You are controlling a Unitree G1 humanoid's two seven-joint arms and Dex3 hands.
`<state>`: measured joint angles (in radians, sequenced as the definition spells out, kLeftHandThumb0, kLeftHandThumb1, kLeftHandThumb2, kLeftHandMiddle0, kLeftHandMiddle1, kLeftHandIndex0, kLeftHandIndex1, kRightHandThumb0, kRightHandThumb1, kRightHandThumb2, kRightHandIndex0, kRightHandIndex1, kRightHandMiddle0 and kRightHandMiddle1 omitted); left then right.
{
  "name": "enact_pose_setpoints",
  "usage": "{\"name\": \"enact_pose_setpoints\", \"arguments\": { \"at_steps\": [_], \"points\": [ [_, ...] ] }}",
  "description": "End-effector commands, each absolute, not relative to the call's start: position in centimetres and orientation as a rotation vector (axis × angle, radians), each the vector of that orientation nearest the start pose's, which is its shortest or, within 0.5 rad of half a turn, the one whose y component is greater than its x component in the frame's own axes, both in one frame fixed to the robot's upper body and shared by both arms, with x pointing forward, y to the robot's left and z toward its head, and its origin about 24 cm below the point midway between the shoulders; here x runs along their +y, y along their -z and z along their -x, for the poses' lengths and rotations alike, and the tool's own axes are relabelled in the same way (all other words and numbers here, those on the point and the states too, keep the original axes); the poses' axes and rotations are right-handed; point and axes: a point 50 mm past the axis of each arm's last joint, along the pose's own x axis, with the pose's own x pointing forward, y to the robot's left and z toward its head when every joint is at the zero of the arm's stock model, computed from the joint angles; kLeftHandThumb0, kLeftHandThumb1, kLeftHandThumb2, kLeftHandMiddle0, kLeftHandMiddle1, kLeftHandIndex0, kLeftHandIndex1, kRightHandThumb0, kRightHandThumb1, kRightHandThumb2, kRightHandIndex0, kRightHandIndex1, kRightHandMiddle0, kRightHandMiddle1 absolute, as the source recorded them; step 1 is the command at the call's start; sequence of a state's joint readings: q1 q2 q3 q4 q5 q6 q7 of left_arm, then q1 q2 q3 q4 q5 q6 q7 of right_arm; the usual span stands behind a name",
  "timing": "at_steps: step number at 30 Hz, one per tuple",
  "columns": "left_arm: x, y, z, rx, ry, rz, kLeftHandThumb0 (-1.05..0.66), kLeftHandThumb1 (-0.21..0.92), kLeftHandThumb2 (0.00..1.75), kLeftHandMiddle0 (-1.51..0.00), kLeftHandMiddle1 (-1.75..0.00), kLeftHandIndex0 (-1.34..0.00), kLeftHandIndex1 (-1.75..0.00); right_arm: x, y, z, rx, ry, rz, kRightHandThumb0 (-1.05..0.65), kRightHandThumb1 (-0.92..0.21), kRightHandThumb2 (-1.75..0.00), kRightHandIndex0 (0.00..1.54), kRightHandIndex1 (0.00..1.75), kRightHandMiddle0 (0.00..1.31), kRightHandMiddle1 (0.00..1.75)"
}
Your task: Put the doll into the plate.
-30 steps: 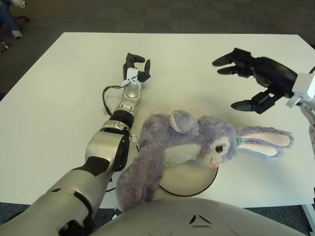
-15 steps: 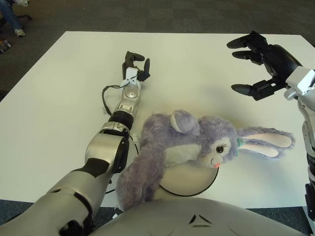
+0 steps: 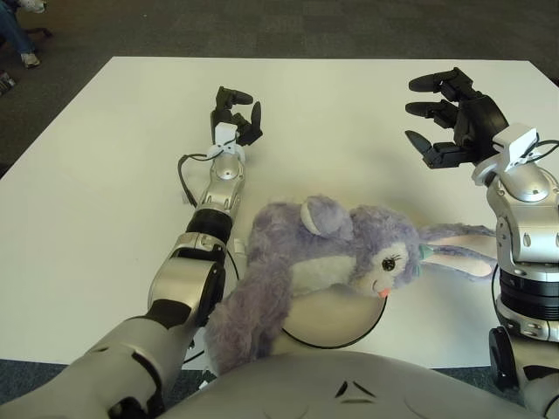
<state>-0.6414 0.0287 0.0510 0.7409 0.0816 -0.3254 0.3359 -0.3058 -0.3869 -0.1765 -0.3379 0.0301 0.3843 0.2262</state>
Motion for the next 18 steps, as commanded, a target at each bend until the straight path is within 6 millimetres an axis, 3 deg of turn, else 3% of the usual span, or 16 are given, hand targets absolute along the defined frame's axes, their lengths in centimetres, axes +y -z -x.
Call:
{"name": "enact_pose_setpoints", "arguments": {
  "at_steps": [1,5,9,13,18],
  "points": [
    [13.4,-9.0,-35.5,-0.227,-0.206,-0.069,-0.37,0.75,0.75,-0.95,-1.75,-0.3,-1.75,-21.8,-18.4,-29.5,-0.279,-0.052,0.271,-0.16,-0.52,-0.9,0.56,1.34,0.34,1.43],
    [13.5,-9.1,-35.2,-0.243,-0.208,-0.067,-0.37,0.76,0.75,-0.93,-1.74,-0.3,-1.75,-23.5,-16.9,-31.2,-0.24,-0.037,0.217,-0.04,-0.44,-1.04,0.64,1.53,0.42,1.5],
    [13.5,-9.1,-34.9,-0.254,-0.206,-0.064,-0.37,0.76,0.75,-0.92,-1.71,-0.3,-1.75,-23.7,-15.8,-31.4,-0.245,-0.028,0.176,-0.02,-0.36,-1.18,0.67,1.63,0.44,1.56],
    [13.5,-9.0,-34.8,-0.249,-0.209,-0.064,-0.37,0.75,0.76,-0.91,-1.69,-0.3,-1.75,-23.5,-14.7,-31.2,-0.248,-0.017,0.137,-0.01,-0.32,-1.25,0.67,1.69,0.45,1.58],
    [13.6,-9.0,-34.7,-0.243,-0.209,-0.068,-0.37,0.74,0.77,-0.91,-1.67,-0.3,-1.75,-23.2,-13.8,-31.3,-0.234,-0.013,0.07,-0.01,-0.31,-1.29,0.56,1.7,0.52,1.67]
  ]
}}
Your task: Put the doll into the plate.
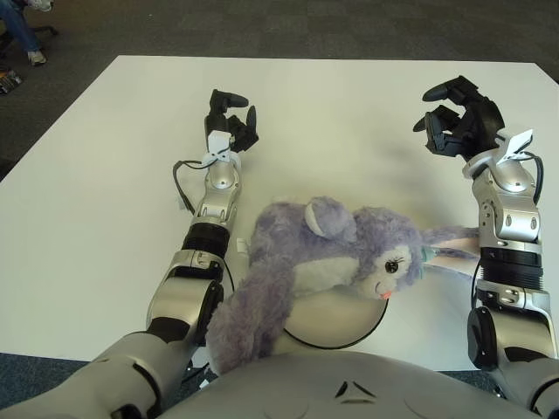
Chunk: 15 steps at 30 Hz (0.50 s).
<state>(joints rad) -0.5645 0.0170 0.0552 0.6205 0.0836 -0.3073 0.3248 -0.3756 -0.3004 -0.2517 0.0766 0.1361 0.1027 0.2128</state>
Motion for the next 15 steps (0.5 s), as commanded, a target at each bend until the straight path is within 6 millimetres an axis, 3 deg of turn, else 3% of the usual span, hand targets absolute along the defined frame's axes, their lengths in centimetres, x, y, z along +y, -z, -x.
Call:
{"name": "enact_pose_setpoints", "arguments": {
  "at_steps": [1,15],
  "points": [
    [13.6,-8.9,-34.7,-0.241,-0.21,-0.069,-0.37,0.74,0.77,-0.91,-1.67,-0.31,-1.75,-23.2,-13.7,-31.4,-0.23,-0.014,0.059,-0.01,-0.3,-1.3,0.56,1.7,0.52,1.68],
    [14.0,-8.4,-34.7,-0.208,-0.213,-0.081,-0.38,0.73,0.79,-0.92,-1.65,-0.31,-1.75,-23.4,-11.8,-32.3,-0.168,-0.014,-0.035,-0.01,-0.3,-1.33,0.53,1.72,0.52,1.71]
  ]
}}
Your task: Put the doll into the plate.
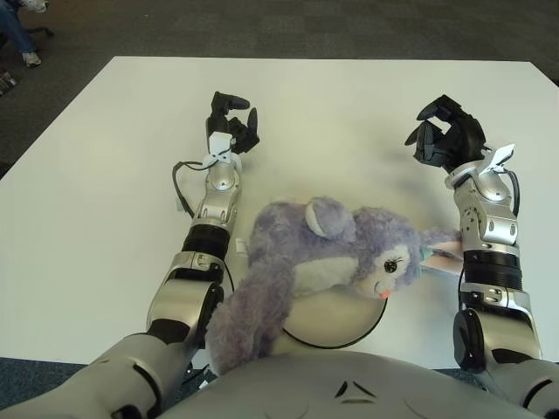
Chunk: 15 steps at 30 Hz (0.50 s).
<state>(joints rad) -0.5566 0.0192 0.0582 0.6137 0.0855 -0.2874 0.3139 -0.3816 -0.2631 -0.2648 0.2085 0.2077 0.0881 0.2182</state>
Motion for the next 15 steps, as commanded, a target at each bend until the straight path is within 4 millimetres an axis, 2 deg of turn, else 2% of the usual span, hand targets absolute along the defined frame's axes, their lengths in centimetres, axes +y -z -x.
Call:
{"name": "enact_pose_setpoints", "arguments": {
  "at_steps": [1,15],
  "points": [
    [14.02,-8.34,-34.69,-0.207,-0.213,-0.081,-0.38,0.73,0.79,-0.92,-1.65,-0.31,-1.75,-23.39,-11.72,-32.32,-0.164,-0.013,-0.035,-0.01,-0.29,-1.33,0.53,1.73,0.52,1.72],
    [14.08,-8.04,-34.44,-0.193,-0.22,-0.069,-0.38,0.73,0.79,-0.92,-1.66,-0.31,-1.75,-24.14,-11.05,-31.94,-0.114,0.0,-0.009,-0.01,-0.3,-1.34,0.52,1.75,0.51,1.74]
  ]
}}
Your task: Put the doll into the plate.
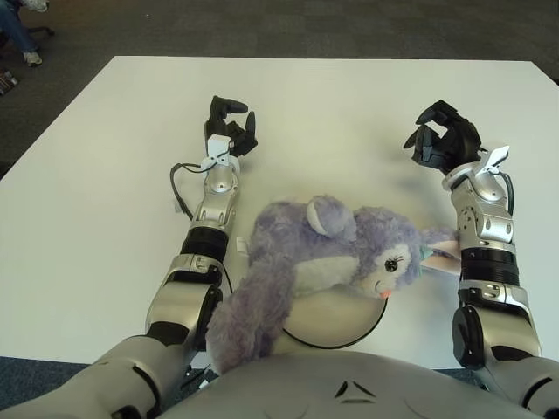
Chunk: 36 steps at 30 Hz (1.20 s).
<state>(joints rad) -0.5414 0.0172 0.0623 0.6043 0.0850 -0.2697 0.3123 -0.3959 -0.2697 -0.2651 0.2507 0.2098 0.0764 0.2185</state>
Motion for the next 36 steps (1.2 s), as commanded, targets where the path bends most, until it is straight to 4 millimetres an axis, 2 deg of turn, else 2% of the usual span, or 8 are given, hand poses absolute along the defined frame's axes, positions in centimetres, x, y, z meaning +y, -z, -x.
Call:
{"name": "enact_pose_setpoints", "arguments": {
  "at_steps": [1,10,18,31,33,36],
  "points": [
    [14.1,-8.0,-34.4,-0.193,-0.221,-0.068,-0.38,0.73,0.79,-0.92,-1.66,-0.31,-1.75,-24.2,-11.1,-31.9,-0.112,0.0,-0.008,-0.01,-0.3,-1.34,0.52,1.75,0.5,1.74],
    [14.0,-7.9,-34.3,-0.186,-0.217,-0.059,-0.38,0.72,0.8,-0.93,-1.67,-0.32,-1.75,-24.3,-11.0,-31.2,-0.049,-0.008,0.027,-0.01,-0.3,-1.34,0.52,1.75,0.51,1.74],
    [14.1,-7.7,-34.3,-0.173,-0.215,-0.048,-0.38,0.7,0.82,-0.93,-1.67,-0.33,-1.75,-24.5,-8.6,-30.9,0.033,0.005,0.004,-0.01,-0.28,-1.36,0.52,1.75,0.52,1.74],
    [14.1,-7.5,-34.0,-0.173,-0.218,-0.065,-0.38,0.69,0.84,-0.94,-1.66,-0.34,-1.75,-23.7,-7.5,-31.2,0.034,0.018,-0.062,-0.01,-0.25,-1.39,0.55,1.75,0.54,1.74],
    [14.1,-7.5,-33.9,-0.172,-0.215,-0.066,-0.38,0.69,0.84,-0.94,-1.66,-0.34,-1.75,-23.5,-7.3,-31.3,0.025,0.031,-0.069,-0.01,-0.24,-1.41,0.56,1.75,0.55,1.74],
    [14.1,-7.4,-33.8,-0.169,-0.208,-0.067,-0.38,0.68,0.85,-0.94,-1.65,-0.34,-1.75,-23.2,-7.1,-31.4,0.009,0.056,-0.081,-0.01,-0.17,-1.46,0.71,1.75,0.57,1.63]
  ]
}}
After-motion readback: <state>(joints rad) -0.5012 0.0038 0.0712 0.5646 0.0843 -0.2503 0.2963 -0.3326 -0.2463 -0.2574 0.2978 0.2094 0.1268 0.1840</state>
